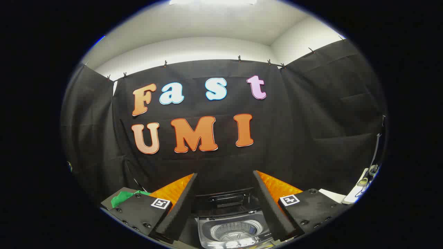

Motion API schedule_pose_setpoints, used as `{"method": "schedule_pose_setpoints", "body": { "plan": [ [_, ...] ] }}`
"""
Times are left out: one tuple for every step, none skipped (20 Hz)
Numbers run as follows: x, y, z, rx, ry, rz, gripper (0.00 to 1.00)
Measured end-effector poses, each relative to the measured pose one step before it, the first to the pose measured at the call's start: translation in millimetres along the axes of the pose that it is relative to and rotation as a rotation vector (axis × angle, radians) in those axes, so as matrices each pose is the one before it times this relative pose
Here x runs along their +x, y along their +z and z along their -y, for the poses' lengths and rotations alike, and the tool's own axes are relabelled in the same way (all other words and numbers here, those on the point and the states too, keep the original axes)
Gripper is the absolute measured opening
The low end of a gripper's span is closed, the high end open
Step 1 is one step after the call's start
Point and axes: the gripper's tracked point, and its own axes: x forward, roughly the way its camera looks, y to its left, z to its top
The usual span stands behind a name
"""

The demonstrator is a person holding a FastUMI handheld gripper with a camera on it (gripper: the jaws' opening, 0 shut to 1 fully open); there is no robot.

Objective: Put the clothes into the washing machine and then close the washing machine lid.

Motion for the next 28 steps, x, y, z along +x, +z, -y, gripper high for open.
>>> {"method": "schedule_pose_setpoints", "body": {
  "plan": [
    [-0.75, 0.42, 0.85, 0.00233, -0.00208, -0.00061, 0.99],
    [-0.07, 0.04, 1.15, -0.00025, -0.00323, -0.00093, 0.99],
    [0.21, 0.35, 2.05, -0.00115, -0.0041, -0.00092, 0.99],
    [1.27, 0.71, 1.55, -0.00152, -0.00338, 0.00082, 0.99],
    [-0.09, 1.2, 0.86, -0.00081, -0.00304, 0.00048, 0.99],
    [-0.1, -0.06, 0.67, -0.00042, -0.00209, -0.00112, 0.99],
    [-0.3, -0.46, 0.62, 0.00031, -0.00122, -0.00228, 0.99],
    [0.85, -0.71, 0.03, 0.00161, -0.0009, -0.00162, 0.99],
    [0.4, -0.19, 0.61, 0.0023, -0.0011, -0.00233, 0.99],
    [0.07, -0.87, -0.37, 0.00257, -0.00068, -0.00227, 0.99],
    [0.28, -0.8, 1.26, 0.00185, -0.00016, -0.00057, 0.99],
    [0.67, -1.11, -0.3, 0.00019, -0.00052, -0.00139, 0.99],
    [-0.43, -0.24, 0.24, -0.00038, -0.00068, -0.00107, 0.99],
    [0.25, 0.05, -0.36, -0.00074, -0.00198, -0.00091, 0.99],
    [-0.06, 0.1, 1.17, -0.00026, -0.00175, -0.00047, 0.99],
    [-0.16, -0.78, 0.53, 0.00019, -0.00204, -0.00132, 0.99],
    [-1.59, 0.39, -0.54, 0.0019, -0.00202, -0.00121, 0.99],
    [-1.06, -0.23, -0.19, 0.0023, -0.00201, -0.00235, 0.99],
    [1.34, -0.96, 0.97, 0.00232, -0.00131, -0.00097, 0.99],
    [-0.81, -0.3, 0.3, 0.00113, -0.00201, -0.00043, 0.99],
    [0.33, -1.22, 0.01, -0.00034, -0.00224, -0.0008, 0.99],
    [0.17, -1.45, 1.55, -0.00142, -0.00243, 0.00014, 0.99],
    [-0.19, 0.9, 0.0, -0.00146, -0.00277, 0.00019, 0.99],
    [0.26, -0.78, -0.11, -0.0001, -0.00283, -0.00013, 0.99],
    [0.39, -1.77, 0.17, 0.00022, -0.00148, -0.00227, 0.99],
    [1.76, -2.22, 0.45, 0.00115, -0.00108, -0.00434, 0.99],
    [0.72, -2.3, -1.16, 0.00123, 0.00097, -0.00483, 0.99],
    [1.75, -4.69, -0.12, 0.00077, 0.00009, -0.00754, 0.99]
  ]
}}
